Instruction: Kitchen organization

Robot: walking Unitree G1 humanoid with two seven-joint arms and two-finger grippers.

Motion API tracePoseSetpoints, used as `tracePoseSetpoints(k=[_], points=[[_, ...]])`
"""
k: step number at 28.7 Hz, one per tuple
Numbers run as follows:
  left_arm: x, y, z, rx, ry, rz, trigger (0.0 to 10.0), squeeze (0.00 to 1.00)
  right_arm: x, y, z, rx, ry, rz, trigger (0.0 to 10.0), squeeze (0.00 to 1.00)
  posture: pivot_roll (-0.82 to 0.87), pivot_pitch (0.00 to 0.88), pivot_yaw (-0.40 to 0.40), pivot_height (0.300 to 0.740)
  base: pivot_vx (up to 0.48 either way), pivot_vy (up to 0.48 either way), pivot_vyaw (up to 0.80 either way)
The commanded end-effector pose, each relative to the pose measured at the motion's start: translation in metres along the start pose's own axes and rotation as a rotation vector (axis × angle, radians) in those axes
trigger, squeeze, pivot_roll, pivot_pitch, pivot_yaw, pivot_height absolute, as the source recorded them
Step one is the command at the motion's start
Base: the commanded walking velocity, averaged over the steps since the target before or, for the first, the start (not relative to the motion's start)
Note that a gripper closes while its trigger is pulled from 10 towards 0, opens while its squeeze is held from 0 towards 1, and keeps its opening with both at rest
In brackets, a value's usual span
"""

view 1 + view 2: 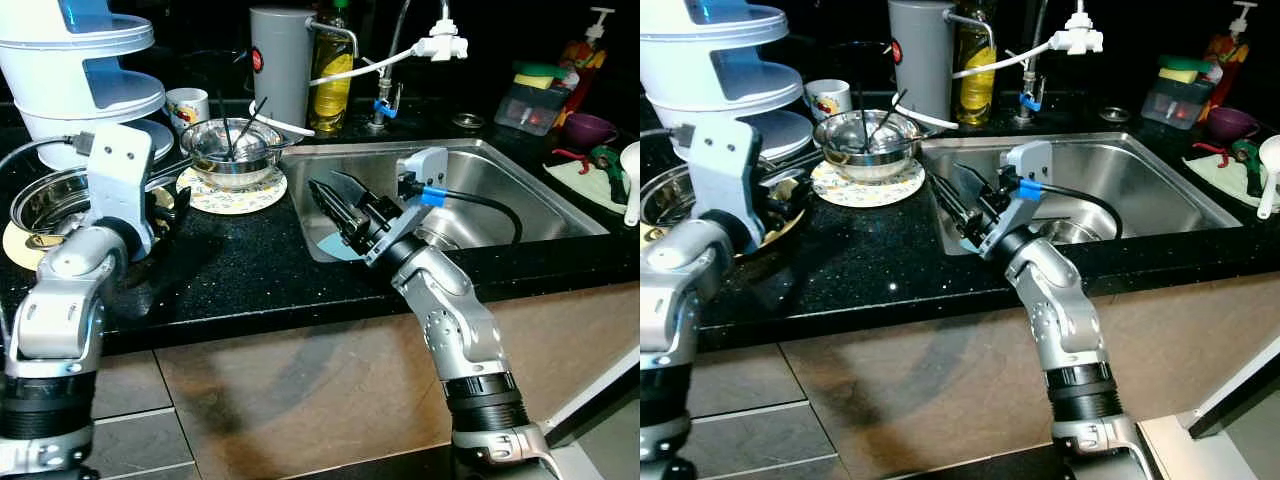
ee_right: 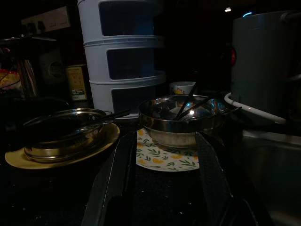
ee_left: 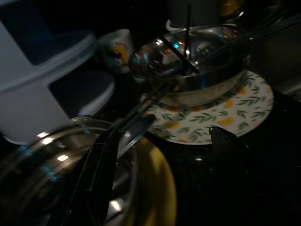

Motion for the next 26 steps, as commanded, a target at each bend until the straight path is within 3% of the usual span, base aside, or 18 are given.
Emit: tracePoseSetpoints(k=[1, 7, 19, 26], points=[[-0.001, -0.001, -0.001, 0.01, -0.071, -0.012, 10.0, 0.0, 0.002, -0.001, -0.002, 0.022, 0.017, 0.025, 10.0, 0.0, 0.02, 0.129, -0.035, 0.74, 0.0, 0.0, 0.0], [0.001, 0.002, -0.002, 0.0, -0.021, 0.009, 10.0, 0.0, -0.001, -0.004, -0.002, 0.043, 0.041, 0.027, 10.0, 0.0, 0.02, 0.126, -0.05, 0.74, 0.0, 0.0, 0.0], [0.009, 0.008, -0.007, 0.018, -0.057, 0.047, 10.0, 0.0, -0.005, -0.001, -0.006, 0.062, 0.003, -0.002, 10.0, 0.0, 0.02, 0.147, -0.061, 0.74, 0.0, 0.0, 0.0], [0.011, 0.02, -0.014, 0.019, -0.058, -0.003, 10.0, 0.0, 0.005, 0.0, -0.01, 0.083, 0.006, 0.058, 10.0, 0.0, 0.02, 0.139, -0.057, 0.74, 0.0, 0.0, 0.0]])
Point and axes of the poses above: a point about 5 cm out from each wrist's last joint towards the gripper, its own y axis pointing back from the gripper into the wrist, its own z axis along the axis of the wrist's last joint, x = y × z, the point moved 1 cm from there along -y, pointing out of the wrist towards the gripper, and after that the axes turned 6 degrees about y, right-handed, at the moved point
